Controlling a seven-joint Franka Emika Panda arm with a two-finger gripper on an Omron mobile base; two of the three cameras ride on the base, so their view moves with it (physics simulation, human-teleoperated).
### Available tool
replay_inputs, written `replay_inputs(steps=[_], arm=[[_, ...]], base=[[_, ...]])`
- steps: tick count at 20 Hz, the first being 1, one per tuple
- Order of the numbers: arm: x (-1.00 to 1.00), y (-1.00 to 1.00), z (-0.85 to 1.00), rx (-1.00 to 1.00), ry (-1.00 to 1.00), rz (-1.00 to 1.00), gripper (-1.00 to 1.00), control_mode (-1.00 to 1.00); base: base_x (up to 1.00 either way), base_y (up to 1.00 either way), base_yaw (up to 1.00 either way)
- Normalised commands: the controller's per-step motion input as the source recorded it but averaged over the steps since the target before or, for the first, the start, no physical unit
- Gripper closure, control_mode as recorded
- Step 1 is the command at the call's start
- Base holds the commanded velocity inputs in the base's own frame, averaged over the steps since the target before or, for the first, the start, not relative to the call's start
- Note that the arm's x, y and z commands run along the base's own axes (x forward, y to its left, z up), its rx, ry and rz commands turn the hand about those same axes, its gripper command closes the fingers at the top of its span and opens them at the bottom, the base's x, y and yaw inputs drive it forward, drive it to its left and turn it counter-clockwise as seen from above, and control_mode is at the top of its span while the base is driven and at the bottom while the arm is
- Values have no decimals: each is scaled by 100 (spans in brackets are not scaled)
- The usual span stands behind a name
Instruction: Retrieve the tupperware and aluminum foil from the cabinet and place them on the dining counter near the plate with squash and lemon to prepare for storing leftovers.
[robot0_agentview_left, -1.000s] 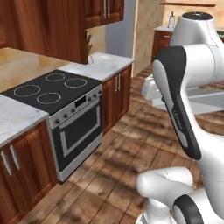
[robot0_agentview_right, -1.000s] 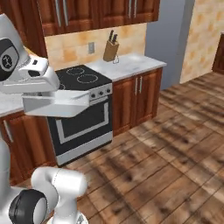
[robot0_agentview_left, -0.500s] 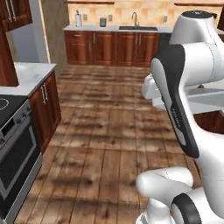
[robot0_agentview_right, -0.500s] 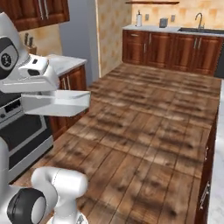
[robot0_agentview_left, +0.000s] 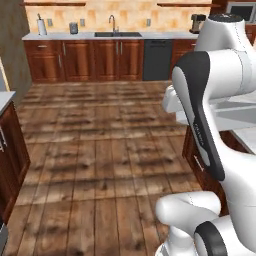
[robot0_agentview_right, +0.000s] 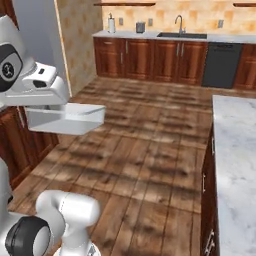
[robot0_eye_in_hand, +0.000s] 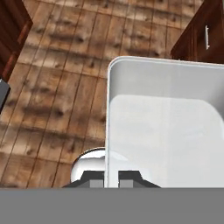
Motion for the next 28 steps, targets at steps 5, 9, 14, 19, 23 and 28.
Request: replay_inputs(steps=[5,9,14,19,23,28], arm=[[0,0,0,0,0,0,100,100],[0,0,0,0,0,0,100,100],[0,0,0,0,0,0,100,100],[0,0,0,0,0,0,100,100],[0,0,0,0,0,0,100,100],[0,0,0,0,0,0,100,100]], base=[[100,11,-23],[100,24,-27],[100,38,-27],[100,46,-26],[100,52,-26],[100,46,-29]])
